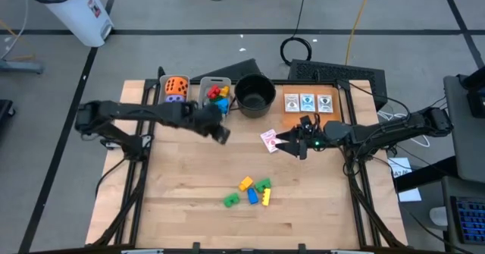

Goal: Pick & Place Toys
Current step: Put the green game piece into the right gray bin

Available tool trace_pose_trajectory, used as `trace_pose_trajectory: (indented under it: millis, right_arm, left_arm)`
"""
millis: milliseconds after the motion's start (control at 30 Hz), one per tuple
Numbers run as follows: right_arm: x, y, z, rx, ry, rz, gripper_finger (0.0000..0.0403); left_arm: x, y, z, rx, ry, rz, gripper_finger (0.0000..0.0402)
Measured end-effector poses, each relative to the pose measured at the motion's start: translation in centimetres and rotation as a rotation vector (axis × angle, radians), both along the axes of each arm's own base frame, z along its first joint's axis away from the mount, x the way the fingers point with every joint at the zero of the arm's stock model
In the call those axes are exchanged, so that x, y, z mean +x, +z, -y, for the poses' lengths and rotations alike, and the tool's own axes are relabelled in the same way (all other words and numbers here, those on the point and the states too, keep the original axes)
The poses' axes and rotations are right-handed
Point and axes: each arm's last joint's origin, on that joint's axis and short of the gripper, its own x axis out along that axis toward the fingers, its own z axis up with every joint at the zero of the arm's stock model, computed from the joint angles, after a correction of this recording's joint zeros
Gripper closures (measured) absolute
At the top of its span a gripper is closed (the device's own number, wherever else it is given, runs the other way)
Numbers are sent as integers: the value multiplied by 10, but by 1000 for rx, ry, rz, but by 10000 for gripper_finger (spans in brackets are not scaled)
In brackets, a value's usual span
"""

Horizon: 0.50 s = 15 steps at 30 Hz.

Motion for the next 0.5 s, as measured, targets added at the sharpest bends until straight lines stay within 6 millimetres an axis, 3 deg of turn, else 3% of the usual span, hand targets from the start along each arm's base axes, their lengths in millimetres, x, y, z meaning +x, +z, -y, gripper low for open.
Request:
trace_pose_trajectory:
  millis: [133,500]
  right_arm:
    - [0,2,0,2,0,21,28]
    - [0,3,0,9,-5,35,28]
  left_arm:
    - [-11,13,-31,60,68,56,257]
    - [-30,8,-92,135,136,-6,262]
